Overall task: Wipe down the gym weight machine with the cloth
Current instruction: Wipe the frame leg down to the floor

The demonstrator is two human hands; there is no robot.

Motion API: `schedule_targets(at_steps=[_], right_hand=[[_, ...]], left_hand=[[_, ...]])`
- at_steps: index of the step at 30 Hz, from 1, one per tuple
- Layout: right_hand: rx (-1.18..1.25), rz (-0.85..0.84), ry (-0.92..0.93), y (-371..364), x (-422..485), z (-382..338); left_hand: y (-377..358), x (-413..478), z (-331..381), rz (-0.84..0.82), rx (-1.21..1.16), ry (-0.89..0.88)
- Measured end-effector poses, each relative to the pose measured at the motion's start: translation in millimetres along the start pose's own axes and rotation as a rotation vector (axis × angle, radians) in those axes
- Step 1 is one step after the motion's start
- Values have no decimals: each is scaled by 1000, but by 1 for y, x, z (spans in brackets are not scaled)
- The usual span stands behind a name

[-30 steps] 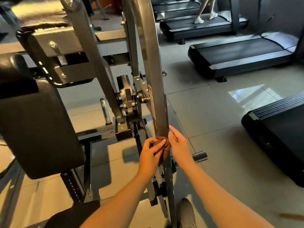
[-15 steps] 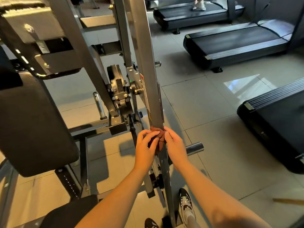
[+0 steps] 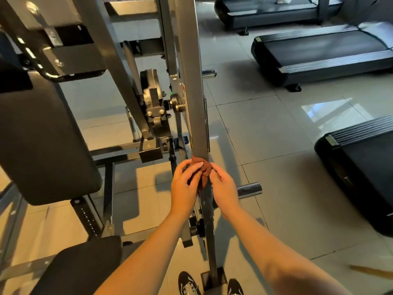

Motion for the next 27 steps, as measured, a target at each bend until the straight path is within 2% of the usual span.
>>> schedule_targets(at_steps=[6, 9, 12, 16, 20, 24, 27], right_hand=[[-34, -19, -31, 4, -1, 8], [-36, -62, -25, 6, 0, 8], [-21, -112, -13, 4, 5, 13], [-6, -129, -26, 9, 9, 21], [-47, -213, -53, 11, 5, 36], [-119, -261, -48, 22, -10, 41], [-89, -289, -64, 24, -25, 47]], left_hand=[[-14, -25, -28, -19, 57, 100], [-8, -23, -15, 61, 107, 99], [-4, -16, -2, 168, 19, 109], [-18, -27, -17, 167, -71, 128], [-32, -52, -50, 177, -86, 217], [-33, -72, -58, 146, 43, 320], [-26, -99, -54, 205, -14, 380]])
Point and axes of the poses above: each hand's wrist, its own x-axis towards the middle knuckle, its own y-axis out of the back of the hand, z = x × y, the point moved 10 cm from there along x, towards the middle knuckle, and after that the axes turned 2 degrees about x, right-handed, at the moved point
